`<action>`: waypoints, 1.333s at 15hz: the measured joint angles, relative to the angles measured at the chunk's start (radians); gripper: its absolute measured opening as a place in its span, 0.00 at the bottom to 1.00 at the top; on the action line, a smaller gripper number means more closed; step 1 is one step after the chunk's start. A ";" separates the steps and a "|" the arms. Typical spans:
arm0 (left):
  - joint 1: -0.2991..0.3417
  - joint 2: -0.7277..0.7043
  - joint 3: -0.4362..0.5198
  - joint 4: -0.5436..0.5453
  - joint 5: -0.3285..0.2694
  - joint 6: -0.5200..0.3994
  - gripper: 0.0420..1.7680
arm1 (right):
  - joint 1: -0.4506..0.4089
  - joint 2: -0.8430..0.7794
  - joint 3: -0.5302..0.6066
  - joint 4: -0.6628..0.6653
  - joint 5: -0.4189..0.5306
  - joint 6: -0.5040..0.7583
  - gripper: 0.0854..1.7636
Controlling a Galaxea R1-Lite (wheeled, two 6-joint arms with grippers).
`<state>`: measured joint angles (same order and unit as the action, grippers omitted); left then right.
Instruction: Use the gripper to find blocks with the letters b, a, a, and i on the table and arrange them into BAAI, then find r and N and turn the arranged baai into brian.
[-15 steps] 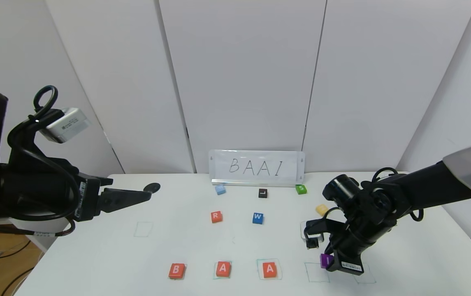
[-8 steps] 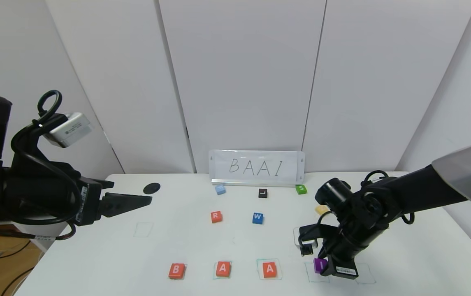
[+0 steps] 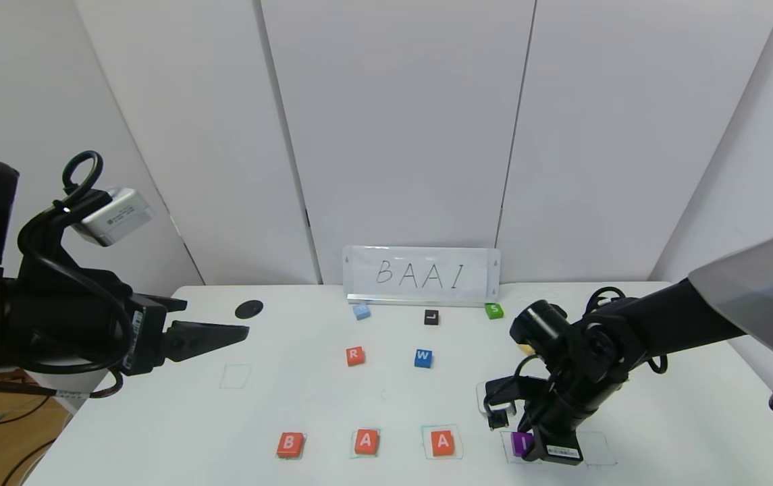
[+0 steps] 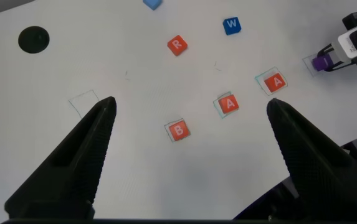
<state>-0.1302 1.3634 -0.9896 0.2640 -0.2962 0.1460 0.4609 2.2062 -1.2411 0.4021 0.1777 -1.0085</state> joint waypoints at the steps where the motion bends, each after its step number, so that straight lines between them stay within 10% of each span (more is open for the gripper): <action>1: 0.000 -0.001 0.000 0.000 0.000 0.000 0.97 | 0.000 0.003 -0.001 -0.001 0.000 -0.001 0.26; 15: 0.000 -0.004 0.000 0.000 0.000 0.000 0.97 | 0.000 0.016 -0.001 -0.002 -0.002 -0.036 0.26; 20: 0.000 -0.007 0.000 0.001 0.000 0.000 0.97 | 0.001 0.016 -0.001 -0.004 0.000 -0.030 0.59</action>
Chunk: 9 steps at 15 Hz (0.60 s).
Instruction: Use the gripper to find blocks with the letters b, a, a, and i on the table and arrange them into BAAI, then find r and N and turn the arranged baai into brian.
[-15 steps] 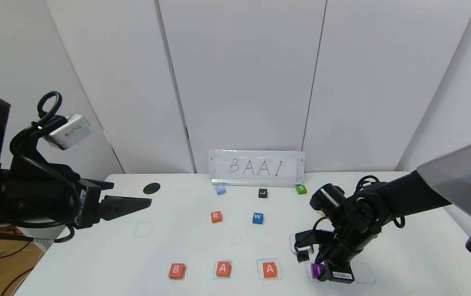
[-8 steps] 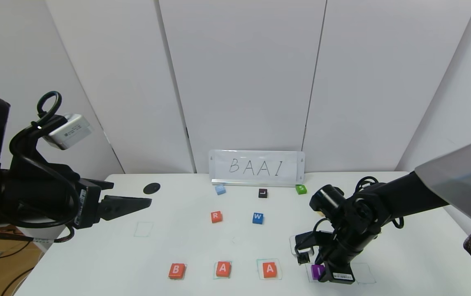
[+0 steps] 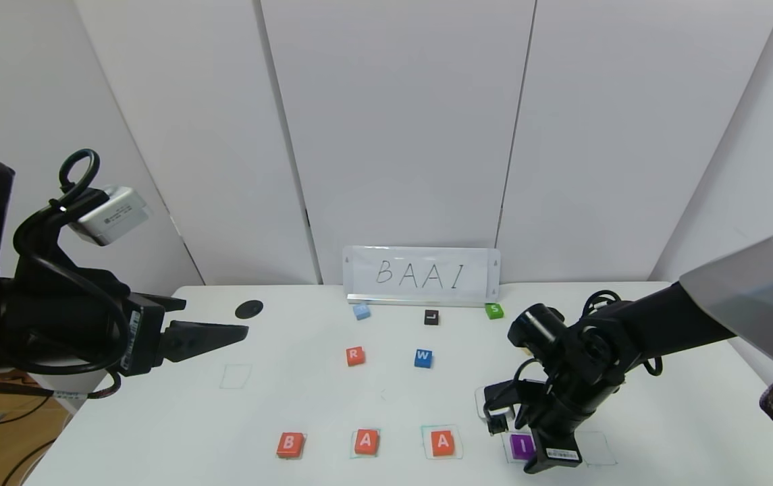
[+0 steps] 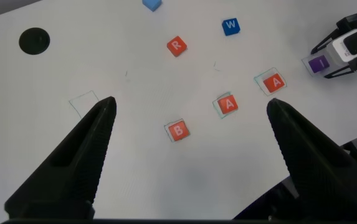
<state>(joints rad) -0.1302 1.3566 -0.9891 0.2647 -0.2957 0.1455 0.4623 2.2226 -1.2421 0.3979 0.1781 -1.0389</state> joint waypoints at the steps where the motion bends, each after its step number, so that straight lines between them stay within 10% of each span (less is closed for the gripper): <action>1: 0.000 0.000 0.000 0.000 0.000 0.000 0.97 | 0.000 -0.002 0.000 0.000 0.001 0.001 0.64; 5: -0.001 0.002 0.001 0.001 -0.001 0.000 0.97 | 0.001 -0.051 0.003 0.002 0.012 0.048 0.77; 9: -0.005 0.008 0.001 0.000 -0.002 -0.001 0.97 | 0.018 -0.141 0.006 -0.023 0.005 0.442 0.85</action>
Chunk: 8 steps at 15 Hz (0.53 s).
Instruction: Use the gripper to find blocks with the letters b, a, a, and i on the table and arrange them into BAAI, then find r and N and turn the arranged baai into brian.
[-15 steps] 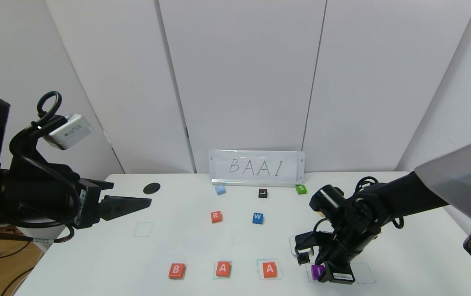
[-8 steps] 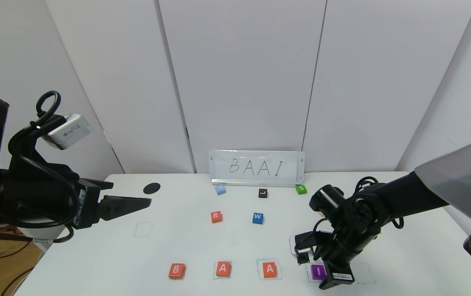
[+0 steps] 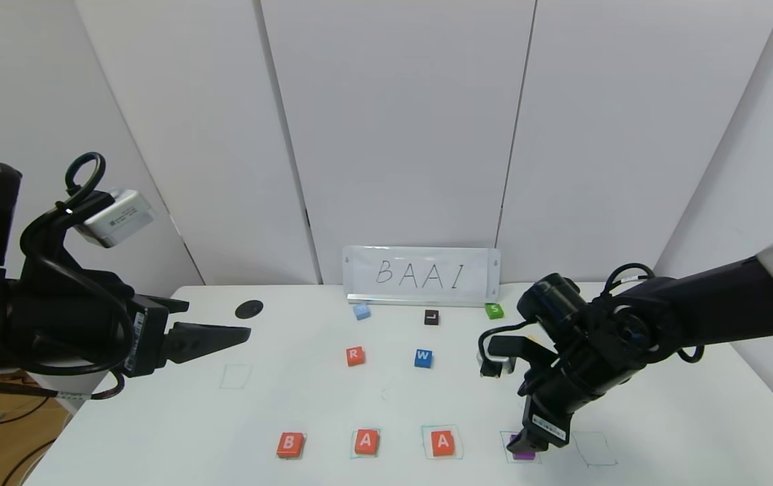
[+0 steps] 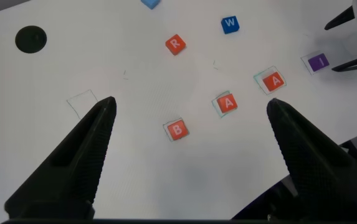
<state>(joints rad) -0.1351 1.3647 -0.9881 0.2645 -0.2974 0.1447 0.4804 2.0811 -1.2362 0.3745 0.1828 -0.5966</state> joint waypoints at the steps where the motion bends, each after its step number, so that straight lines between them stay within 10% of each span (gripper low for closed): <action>1: 0.000 0.001 0.000 0.000 0.000 0.000 0.97 | 0.001 -0.034 0.008 -0.006 -0.016 0.087 0.86; 8: 0.106 0.021 0.005 -0.053 0.039 -0.008 0.97 | -0.089 -0.377 0.103 -0.014 -0.306 0.627 0.92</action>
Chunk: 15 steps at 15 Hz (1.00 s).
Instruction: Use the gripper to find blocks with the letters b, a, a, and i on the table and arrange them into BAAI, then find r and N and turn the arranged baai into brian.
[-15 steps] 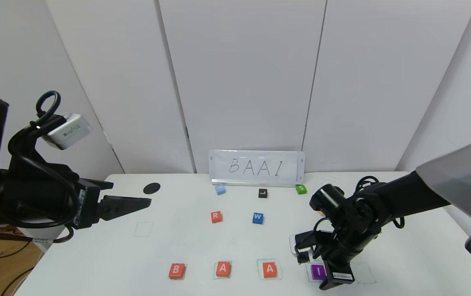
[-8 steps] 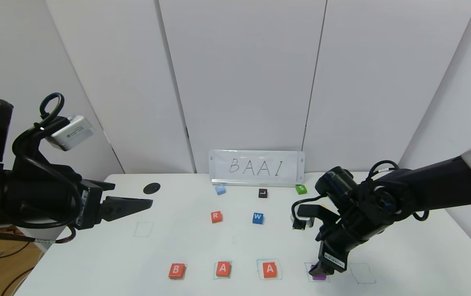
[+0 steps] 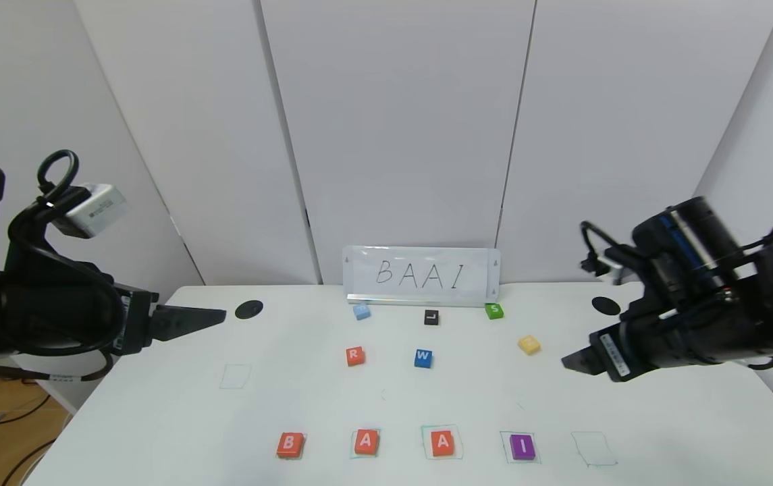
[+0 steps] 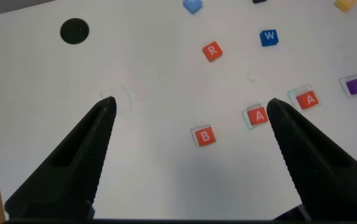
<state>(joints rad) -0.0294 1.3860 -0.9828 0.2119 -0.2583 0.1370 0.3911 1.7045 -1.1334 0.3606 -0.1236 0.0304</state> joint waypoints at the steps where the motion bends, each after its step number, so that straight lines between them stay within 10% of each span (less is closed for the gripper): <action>1: 0.019 -0.020 0.001 -0.004 0.019 0.002 0.97 | -0.036 -0.060 0.011 0.000 -0.005 0.010 0.93; 11: 0.106 -0.524 0.115 -0.029 0.044 0.005 0.97 | -0.429 -0.842 0.259 -0.027 0.185 -0.091 0.96; 15: 0.106 -0.804 0.141 0.045 0.043 0.004 0.97 | -0.427 -1.165 0.303 0.029 0.250 -0.121 0.96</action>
<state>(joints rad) 0.0764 0.5819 -0.8419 0.2570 -0.2149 0.1413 -0.0360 0.5398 -0.8306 0.3894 0.1264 -0.0911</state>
